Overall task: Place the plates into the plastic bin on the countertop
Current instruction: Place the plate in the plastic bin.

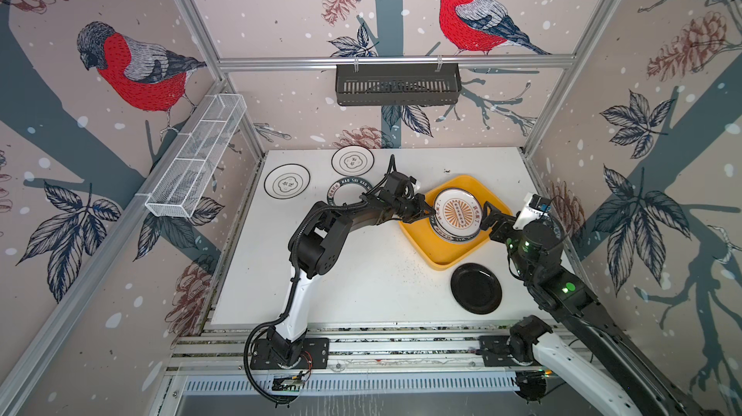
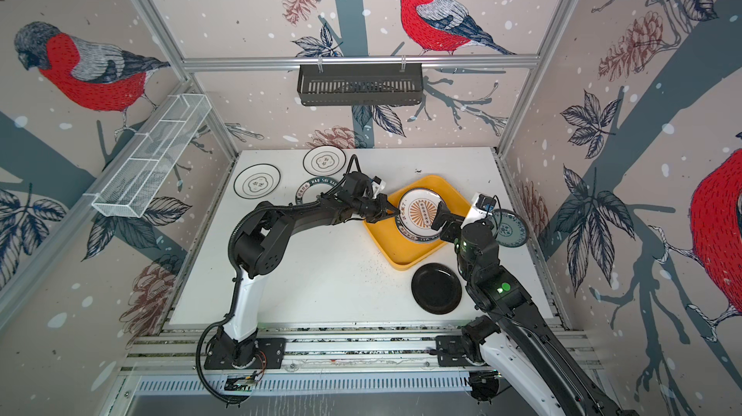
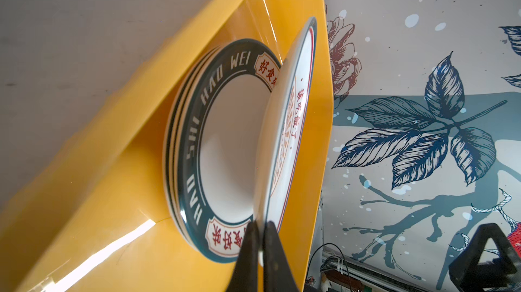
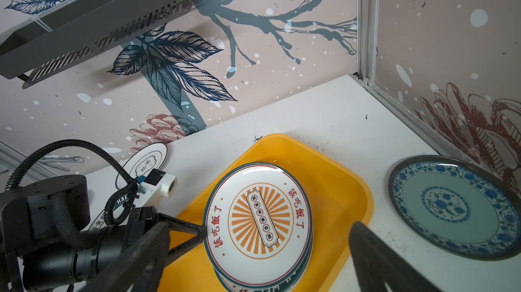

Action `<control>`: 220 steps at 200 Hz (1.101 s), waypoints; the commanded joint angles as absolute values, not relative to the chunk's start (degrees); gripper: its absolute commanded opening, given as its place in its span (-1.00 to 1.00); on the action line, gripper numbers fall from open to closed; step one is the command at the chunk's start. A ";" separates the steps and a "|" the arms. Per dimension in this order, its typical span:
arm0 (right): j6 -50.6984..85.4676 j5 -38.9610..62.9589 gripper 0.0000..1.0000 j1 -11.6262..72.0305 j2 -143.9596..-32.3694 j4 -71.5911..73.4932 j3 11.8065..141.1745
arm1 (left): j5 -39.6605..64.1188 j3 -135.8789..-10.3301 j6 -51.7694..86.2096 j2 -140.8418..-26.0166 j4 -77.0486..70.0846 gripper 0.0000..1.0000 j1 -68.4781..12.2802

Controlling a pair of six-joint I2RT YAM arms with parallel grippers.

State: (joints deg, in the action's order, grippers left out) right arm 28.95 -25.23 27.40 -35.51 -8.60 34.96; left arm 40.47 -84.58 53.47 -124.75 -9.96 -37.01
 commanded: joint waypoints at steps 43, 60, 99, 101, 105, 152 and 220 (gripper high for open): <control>29.62 -26.10 0.99 27.30 -35.09 -8.61 34.74 | 42.75 -85.54 53.53 -126.47 -11.06 -1.00 -37.25; 29.63 -26.06 0.99 27.28 -35.03 -8.66 34.78 | 42.98 -85.76 53.53 -127.07 -10.99 -0.97 -37.19; 29.94 -26.79 0.99 27.28 -34.37 -10.50 35.33 | 41.95 -85.72 53.36 -127.24 -9.67 -0.75 -37.32; 29.96 -26.87 0.99 27.25 -34.21 -10.58 35.33 | 41.80 -85.77 53.29 -127.17 -9.65 -0.73 -37.34; 30.06 -26.96 0.99 27.29 -34.02 -10.71 35.25 | 41.48 -85.60 53.19 -127.01 -9.56 -0.69 -37.37; 30.45 -26.93 0.99 27.26 -33.27 -10.21 34.65 | 39.55 -85.87 51.83 -125.21 -8.21 -0.38 -37.44; 29.55 -26.63 0.99 27.13 -34.51 -7.44 34.45 | 35.51 -90.48 46.06 -125.16 1.46 0.17 -38.56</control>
State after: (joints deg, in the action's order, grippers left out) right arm 30.00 -26.52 27.29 -34.15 -10.15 34.48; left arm 37.91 -88.33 49.91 -125.27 -3.77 -37.87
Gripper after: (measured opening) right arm 0.996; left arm 0.561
